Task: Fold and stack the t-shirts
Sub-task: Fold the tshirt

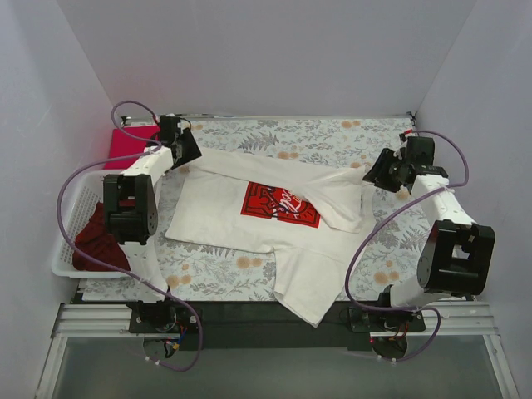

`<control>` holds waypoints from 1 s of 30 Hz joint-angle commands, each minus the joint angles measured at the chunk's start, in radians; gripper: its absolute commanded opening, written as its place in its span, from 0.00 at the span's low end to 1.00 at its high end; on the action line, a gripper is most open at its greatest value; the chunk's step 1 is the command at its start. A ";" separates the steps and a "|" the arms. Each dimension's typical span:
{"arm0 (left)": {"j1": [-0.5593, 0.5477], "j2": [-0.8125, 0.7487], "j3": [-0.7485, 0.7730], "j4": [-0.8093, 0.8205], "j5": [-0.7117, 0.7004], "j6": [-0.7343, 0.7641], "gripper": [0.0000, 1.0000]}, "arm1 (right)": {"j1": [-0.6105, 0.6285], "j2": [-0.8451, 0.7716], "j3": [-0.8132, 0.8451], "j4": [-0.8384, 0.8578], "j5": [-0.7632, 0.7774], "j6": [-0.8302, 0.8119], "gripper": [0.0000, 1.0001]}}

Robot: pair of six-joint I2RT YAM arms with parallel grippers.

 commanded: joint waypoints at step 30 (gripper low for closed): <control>-0.432 -0.650 -0.653 0.144 -0.200 0.036 0.57 | 0.650 0.068 -0.126 0.092 0.413 -0.336 0.39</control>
